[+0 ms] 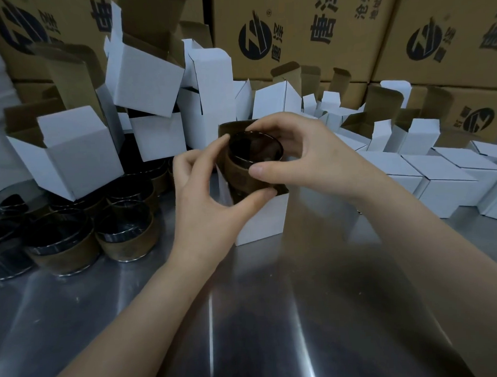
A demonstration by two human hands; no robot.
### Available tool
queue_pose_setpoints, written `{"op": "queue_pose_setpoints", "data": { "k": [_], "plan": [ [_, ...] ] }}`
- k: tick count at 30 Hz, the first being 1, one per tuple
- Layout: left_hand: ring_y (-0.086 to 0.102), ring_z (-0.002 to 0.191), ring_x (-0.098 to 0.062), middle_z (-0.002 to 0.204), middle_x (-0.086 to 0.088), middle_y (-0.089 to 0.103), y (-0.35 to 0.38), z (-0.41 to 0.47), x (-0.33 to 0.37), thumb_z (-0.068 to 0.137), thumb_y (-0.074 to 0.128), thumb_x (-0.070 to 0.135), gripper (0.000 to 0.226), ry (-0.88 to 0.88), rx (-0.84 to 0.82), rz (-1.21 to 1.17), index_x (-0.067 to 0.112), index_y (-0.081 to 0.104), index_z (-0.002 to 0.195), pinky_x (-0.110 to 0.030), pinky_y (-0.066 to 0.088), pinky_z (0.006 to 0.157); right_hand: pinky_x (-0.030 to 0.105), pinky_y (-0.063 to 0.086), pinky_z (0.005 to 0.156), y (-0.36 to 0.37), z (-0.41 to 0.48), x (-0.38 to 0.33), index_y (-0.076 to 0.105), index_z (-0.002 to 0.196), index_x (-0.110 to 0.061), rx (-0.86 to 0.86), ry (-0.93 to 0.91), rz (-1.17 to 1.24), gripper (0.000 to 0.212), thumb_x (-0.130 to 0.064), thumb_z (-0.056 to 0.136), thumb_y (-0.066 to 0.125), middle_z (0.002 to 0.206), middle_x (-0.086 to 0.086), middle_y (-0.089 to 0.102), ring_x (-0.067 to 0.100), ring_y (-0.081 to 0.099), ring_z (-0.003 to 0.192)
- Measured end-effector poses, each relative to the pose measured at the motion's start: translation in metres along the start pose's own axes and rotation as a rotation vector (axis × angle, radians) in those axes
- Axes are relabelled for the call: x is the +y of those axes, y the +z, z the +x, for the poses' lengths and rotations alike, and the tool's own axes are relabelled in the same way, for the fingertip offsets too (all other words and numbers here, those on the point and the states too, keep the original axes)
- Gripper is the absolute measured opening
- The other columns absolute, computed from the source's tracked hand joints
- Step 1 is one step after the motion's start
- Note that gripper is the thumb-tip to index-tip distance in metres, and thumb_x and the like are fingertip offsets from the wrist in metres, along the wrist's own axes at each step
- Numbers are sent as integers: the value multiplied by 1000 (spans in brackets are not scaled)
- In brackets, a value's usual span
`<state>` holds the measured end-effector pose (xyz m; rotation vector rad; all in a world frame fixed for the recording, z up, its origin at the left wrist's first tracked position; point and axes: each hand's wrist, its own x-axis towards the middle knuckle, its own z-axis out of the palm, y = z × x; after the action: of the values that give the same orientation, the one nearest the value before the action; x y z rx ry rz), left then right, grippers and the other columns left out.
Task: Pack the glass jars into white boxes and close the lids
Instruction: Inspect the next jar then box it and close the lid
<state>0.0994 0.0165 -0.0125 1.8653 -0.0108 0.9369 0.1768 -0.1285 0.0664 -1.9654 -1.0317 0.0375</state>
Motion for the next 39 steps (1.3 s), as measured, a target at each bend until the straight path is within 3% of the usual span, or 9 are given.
{"op": "queue_pose_setpoints", "data": {
  "k": [4, 7, 10, 15, 23, 29, 31, 34, 39],
  "plan": [
    [38, 131, -7, 134, 11, 27, 3, 1, -7, 55, 83, 47, 75, -82, -73, 10, 45, 44, 120, -18, 36, 109, 32, 57, 91, -4, 8, -1, 62, 121, -25, -38, 41, -26, 48, -34, 77, 79, 112, -7, 68, 7, 66, 103],
    [44, 128, -5, 138, 12, 34, 4, 1, -12, 55, 84, 44, 79, -161, -162, -49, 49, 35, 117, -31, 44, 107, 34, 56, 91, -7, 13, -4, 63, 119, -25, -61, 39, -77, 43, -35, 80, 78, 110, -8, 69, 8, 67, 101],
    [52, 116, 5, 124, 22, 48, 4, 1, -16, 63, 90, 30, 80, -162, -186, -93, 49, 32, 116, -18, 48, 98, 31, 57, 89, -11, 18, -8, 60, 121, -26, -131, 64, -182, 47, -39, 79, 78, 109, -10, 68, 7, 66, 100],
    [52, 105, 17, 111, 31, 48, 4, 0, -18, 65, 89, 21, 83, -162, -144, -84, 38, 31, 122, -1, 42, 86, 17, 52, 72, -15, 24, -14, 56, 121, -27, -209, 66, -442, 54, -39, 74, 78, 105, -16, 57, 3, 58, 92],
    [53, 104, 13, 115, 24, 50, 5, 0, -18, 63, 90, 24, 85, -150, -134, -45, 34, 31, 124, 0, 41, 82, 43, 59, 79, -2, 30, -21, 67, 110, -18, -277, 117, -703, 46, -39, 71, 78, 101, 2, 67, 17, 64, 90],
    [55, 107, 6, 119, 16, 53, 7, 0, -20, 63, 90, 26, 85, -133, -133, -20, 34, 31, 124, -3, 42, 85, 31, 46, 60, 6, 34, -20, 71, 103, -9, -341, 228, -695, 42, -34, 70, 76, 98, 14, 70, 26, 67, 84],
    [54, 110, 2, 121, 16, 52, 8, -1, -20, 63, 90, 27, 85, -125, -136, -5, 36, 31, 123, -7, 44, 88, 29, 41, 58, 6, 35, -23, 71, 103, -7, -359, 274, -674, 41, -31, 70, 76, 89, 17, 67, 24, 62, 72],
    [52, 113, 3, 122, 20, 50, 9, -3, -18, 63, 90, 29, 85, -105, -138, 20, 40, 31, 124, -11, 44, 90, 25, 36, 53, 6, 35, -24, 70, 93, -8, -366, 323, -657, 33, -31, 71, 77, 74, 4, 55, 18, 52, 65],
    [45, 125, -3, 132, 15, 45, 11, -4, -14, 64, 89, 33, 87, -57, -144, 97, 44, 27, 125, -15, 38, 101, 24, 39, 51, 9, 35, -22, 59, 81, -18, -365, 351, -682, 30, -38, 73, 80, 79, 1, 58, 15, 55, 68]
  ]
}}
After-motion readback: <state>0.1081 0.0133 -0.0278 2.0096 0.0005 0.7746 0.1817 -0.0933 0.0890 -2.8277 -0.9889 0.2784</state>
